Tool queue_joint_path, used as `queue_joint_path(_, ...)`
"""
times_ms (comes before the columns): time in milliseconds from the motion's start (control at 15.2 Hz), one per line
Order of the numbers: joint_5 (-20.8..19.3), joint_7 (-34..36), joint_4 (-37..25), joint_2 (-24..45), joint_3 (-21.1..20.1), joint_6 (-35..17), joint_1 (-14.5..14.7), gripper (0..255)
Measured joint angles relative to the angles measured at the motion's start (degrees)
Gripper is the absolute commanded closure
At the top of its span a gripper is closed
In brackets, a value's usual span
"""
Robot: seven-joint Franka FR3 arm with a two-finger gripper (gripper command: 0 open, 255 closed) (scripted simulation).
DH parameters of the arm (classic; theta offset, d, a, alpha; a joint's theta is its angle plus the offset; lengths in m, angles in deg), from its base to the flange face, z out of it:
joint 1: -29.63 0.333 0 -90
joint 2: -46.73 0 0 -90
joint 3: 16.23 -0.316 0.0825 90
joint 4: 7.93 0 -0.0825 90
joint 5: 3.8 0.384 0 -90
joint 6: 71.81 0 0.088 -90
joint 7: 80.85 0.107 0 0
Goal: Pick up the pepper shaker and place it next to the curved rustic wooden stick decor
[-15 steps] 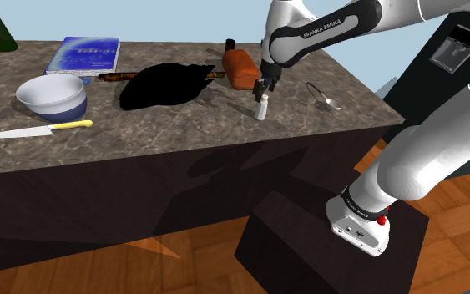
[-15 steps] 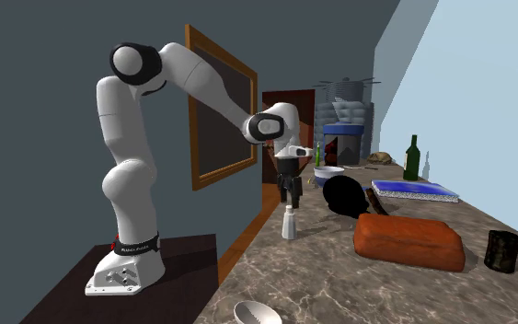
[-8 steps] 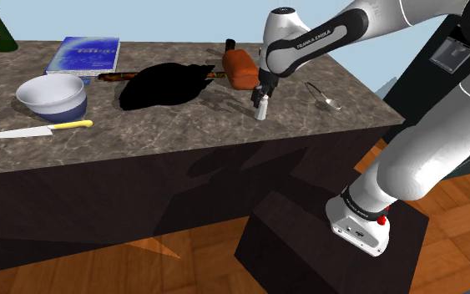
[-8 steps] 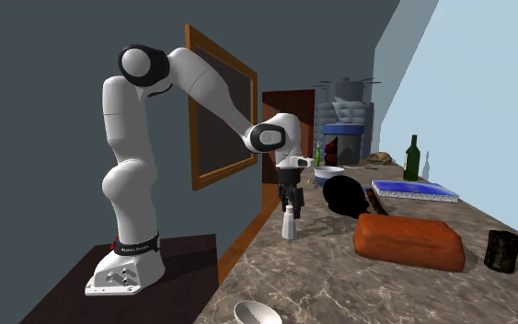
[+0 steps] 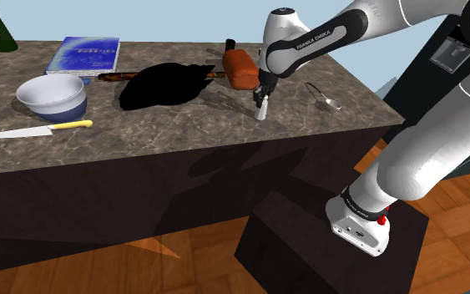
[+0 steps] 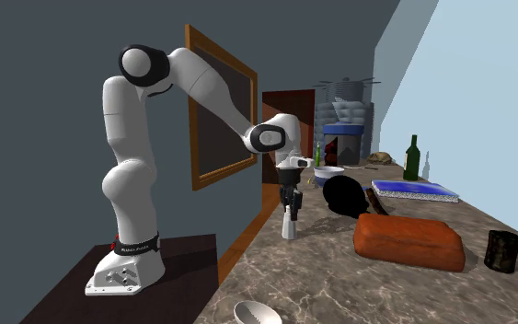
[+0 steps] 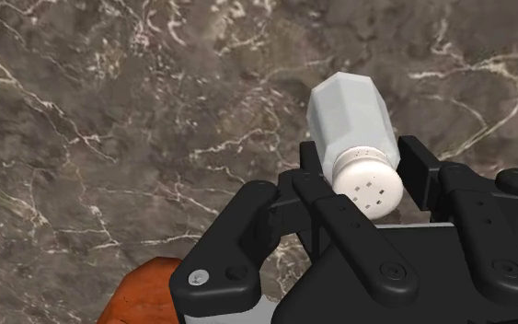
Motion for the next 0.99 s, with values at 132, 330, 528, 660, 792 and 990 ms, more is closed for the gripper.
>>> queue_joint_path(132, 0.0, 0.0, 0.0, 0.0, 0.0, 0.0, 0.0, 255)
queue_joint_path(330, 0.0, 0.0, 0.0, 0.0, 0.0, 0.0, 0.0, 255)
queue_joint_path(528, 0.0, 0.0, 0.0, 0.0, 0.0, 0.0, 0.0, 255)
queue_joint_path(660, 0.0, -0.1, -0.4, -0.5, 0.0, 0.9, 0.0, 255)
queue_joint_path(792, 0.1, -0.1, -0.9, -1.5, -0.1, 2.4, 0.1, 255)
queue_joint_path(990, 0.3, -0.5, -2.1, -2.7, -0.1, 4.8, 0.1, 255)
